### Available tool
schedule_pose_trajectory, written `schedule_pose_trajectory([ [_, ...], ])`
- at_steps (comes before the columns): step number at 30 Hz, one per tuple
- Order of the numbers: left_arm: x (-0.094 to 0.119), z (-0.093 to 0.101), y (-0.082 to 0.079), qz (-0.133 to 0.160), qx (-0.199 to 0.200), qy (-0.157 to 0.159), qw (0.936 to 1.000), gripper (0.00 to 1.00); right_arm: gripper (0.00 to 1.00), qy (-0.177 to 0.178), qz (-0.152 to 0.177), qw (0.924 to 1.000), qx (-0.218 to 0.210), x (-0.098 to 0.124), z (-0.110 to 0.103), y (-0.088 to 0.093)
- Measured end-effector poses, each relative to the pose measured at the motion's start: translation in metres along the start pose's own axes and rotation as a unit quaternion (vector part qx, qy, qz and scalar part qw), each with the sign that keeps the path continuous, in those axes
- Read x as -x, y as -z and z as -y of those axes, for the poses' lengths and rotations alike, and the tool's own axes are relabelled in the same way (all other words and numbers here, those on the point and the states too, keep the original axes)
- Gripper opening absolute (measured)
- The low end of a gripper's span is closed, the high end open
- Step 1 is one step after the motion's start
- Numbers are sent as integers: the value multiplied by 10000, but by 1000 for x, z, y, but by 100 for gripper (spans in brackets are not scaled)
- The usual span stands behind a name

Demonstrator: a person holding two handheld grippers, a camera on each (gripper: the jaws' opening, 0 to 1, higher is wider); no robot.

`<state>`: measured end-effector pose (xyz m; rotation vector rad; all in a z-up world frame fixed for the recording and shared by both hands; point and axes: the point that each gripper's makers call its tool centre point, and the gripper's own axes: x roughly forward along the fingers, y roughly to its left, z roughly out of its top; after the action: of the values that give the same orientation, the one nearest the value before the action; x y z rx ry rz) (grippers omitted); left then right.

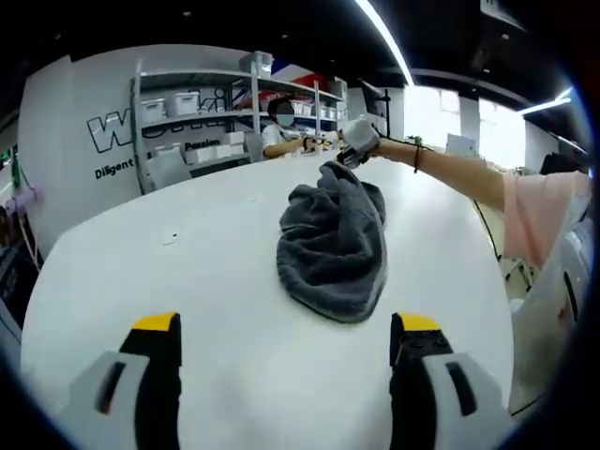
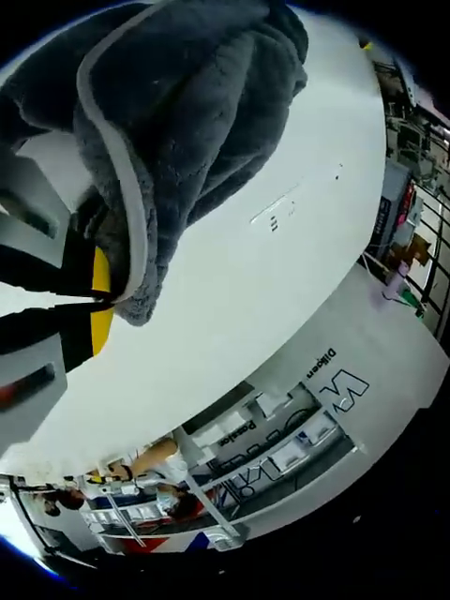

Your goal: Fold the towel on the table until its edges align and the towel forms a compact rectangular stack.

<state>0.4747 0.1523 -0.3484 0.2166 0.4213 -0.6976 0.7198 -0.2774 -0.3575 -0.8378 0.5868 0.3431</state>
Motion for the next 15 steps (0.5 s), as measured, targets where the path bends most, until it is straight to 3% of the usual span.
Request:
schedule_pose_trajectory([
  [8,0,-1,1,-5,8,-17,10000,97,10,19,100,9999,-3,14,2,-7],
  [15,-1,-1,2,-39,12,-10,10000,97,32,6,-24,10000,9,33,8,-9],
])
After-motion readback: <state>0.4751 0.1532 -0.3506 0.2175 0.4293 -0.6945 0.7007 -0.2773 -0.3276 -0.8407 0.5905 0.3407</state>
